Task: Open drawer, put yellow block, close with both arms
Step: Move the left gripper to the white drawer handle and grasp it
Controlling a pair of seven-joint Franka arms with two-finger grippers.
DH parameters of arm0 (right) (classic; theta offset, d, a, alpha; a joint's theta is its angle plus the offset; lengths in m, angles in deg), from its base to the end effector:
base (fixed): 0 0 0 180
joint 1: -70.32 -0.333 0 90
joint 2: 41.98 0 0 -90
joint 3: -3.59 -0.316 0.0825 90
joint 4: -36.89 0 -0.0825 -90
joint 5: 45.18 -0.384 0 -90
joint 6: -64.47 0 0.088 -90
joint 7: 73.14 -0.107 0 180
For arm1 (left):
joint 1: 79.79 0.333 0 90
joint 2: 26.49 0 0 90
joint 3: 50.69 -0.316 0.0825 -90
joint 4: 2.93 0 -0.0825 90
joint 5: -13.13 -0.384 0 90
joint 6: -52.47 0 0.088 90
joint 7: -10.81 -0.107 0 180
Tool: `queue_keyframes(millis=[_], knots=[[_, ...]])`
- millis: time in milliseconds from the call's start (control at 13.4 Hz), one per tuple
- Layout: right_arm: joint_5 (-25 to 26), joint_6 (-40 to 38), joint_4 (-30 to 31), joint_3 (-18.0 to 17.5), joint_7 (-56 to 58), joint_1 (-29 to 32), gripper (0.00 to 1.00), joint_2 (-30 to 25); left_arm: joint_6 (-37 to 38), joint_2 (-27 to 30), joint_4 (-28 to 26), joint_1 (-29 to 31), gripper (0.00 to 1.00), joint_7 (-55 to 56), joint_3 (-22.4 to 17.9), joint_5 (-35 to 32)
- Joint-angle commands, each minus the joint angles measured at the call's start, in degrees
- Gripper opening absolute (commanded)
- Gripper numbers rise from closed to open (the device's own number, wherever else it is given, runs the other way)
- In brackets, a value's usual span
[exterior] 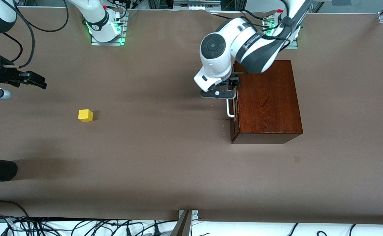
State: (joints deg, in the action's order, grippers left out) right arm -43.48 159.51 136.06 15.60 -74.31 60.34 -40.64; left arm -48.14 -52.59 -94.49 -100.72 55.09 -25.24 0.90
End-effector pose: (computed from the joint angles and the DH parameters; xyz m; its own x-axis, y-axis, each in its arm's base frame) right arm 0.5594 -0.0217 0.5435 0.9941 -0.0535 -0.0941 -0.0503 -0.9981 0.0360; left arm 0.4811 -0.4291 0.3699 0.9821 -0.0701 -0.1749 -0.1010 -0.9794 -0.1749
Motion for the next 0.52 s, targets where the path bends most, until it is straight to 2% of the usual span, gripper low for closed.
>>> queue_keyframes(millis=[0, 224, 448], knots=[[0.1, -0.5, -0.2, -0.1, 0.3, 0.1, 1.0, 0.1, -0.6, -2.5, 0.9, -2.1, 1.0, 3.0, -0.3, -3.0], [0.2, -0.4, -0.2, -0.1, 0.3, 0.1, 1.0, 0.2, -4.1, -5.0, 2.2, -2.2, 1.0, 4.2, -0.4, -5.8], [0.4, -0.3, -0.3, -0.1, 0.4, 0.1, 1.0, 0.2, -4.2, -6.3, 2.2, -2.1, 1.0, 4.3, -0.6, -9.1]])
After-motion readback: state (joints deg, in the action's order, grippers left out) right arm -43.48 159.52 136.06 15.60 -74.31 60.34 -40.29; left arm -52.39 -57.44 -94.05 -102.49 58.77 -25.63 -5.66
